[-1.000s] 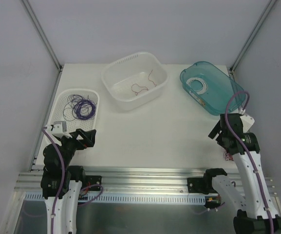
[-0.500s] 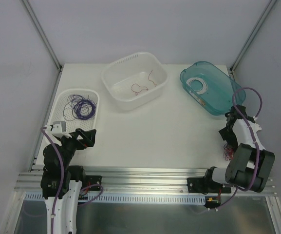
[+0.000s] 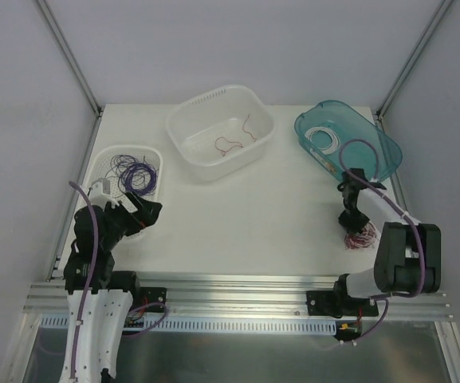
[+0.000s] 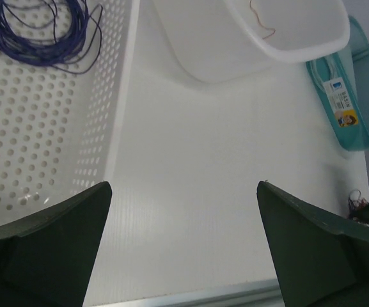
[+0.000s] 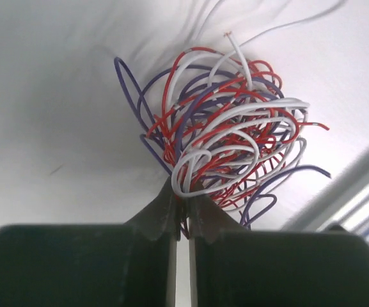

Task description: Untangle the cables

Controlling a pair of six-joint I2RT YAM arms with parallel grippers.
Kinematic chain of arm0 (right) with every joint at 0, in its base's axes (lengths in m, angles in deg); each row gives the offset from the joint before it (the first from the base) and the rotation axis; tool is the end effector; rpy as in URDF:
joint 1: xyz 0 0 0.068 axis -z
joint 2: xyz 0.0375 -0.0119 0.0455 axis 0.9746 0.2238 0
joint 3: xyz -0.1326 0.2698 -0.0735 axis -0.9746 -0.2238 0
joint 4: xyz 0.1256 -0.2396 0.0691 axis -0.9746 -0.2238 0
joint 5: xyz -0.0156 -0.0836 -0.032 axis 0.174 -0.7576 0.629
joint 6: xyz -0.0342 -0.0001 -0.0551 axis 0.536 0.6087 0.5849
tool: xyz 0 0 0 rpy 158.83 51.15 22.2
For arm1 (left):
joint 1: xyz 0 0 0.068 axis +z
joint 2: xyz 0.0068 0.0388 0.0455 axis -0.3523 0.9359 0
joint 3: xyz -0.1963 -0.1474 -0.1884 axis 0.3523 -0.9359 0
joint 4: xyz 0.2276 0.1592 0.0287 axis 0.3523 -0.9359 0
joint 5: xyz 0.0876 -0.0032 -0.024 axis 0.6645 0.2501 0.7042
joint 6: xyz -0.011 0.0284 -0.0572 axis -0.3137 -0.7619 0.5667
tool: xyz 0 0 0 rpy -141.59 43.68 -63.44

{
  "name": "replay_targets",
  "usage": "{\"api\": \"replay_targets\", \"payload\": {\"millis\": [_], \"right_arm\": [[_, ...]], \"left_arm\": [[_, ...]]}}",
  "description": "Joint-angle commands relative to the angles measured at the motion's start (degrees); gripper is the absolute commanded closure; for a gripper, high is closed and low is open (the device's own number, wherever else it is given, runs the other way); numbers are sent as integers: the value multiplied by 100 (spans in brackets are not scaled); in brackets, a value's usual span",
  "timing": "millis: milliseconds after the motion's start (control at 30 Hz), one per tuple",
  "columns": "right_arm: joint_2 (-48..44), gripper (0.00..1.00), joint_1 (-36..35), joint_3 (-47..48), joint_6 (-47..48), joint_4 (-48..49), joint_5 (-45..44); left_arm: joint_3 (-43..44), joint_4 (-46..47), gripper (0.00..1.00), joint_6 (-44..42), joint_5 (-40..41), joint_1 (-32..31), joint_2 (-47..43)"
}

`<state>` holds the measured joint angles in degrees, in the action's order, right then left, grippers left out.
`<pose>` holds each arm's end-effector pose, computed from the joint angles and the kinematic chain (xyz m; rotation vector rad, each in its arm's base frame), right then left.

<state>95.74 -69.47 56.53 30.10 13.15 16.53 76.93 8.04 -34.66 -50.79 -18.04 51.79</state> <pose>0.2443 -0.0540 0.1833 0.8592 2.6687 -0.5567 0.0785 -0.0084 0.2967 -0.3314 1.7782 -0.5518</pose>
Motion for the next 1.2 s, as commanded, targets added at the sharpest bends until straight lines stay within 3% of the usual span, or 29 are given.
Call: {"api": "replay_targets", "payload": {"millis": [0, 33, 100, 233, 400, 467, 500, 633, 700, 767, 900, 1167], "right_arm": [[-70, 97, -1371, 329, 125, -22, 32], [-35, 99, -2001, 495, 196, 4, 102], [61, 99, -2594, 698, 397, 179, 234], [473, 99, -4121, 1252, 1126, 548, 348], [1063, 97, -4924, 1797, 1584, 1154, 1024], [1282, 85, -5162, 1911, 1865, 1313, 1507], [1284, 68, -5206, 1895, 1919, 1366, 1665], [679, 23, -5251, 1701, 1998, 1560, 2246], [197, 19, -5233, 1692, 2094, 1429, 2195], [-42, 19, -5128, 1666, 2104, 1314, 2001], [-325, 29, -4628, 1464, 2112, 1454, 2141], [52, 48, -4407, 1508, 2183, 1753, 2423]], "left_arm": [[480, 95, 1, 417, -559, -22, 1064], [655, 104, 1, 434, -612, -48, 1546], [841, 156, 1, 505, -578, -231, 1979], [1385, 349, 1, 452, -183, -1207, 3043], [1747, 718, 1, 461, 55, -2112, 4211], [1870, 850, 1, 487, 90, -2482, 4520], [1948, 912, 1, 504, 91, -2604, 4791], [2046, 1254, 1, 671, 143, -2992, 5373], [2063, 1395, 1, 742, 152, -3150, 5653], [2090, 1614, 1, 829, 126, -3299, 5839], [2230, 1931, 1, 918, 73, -3536, 6391], [2564, 2380, 3, 1120, -85, -3818, 7201]]}}
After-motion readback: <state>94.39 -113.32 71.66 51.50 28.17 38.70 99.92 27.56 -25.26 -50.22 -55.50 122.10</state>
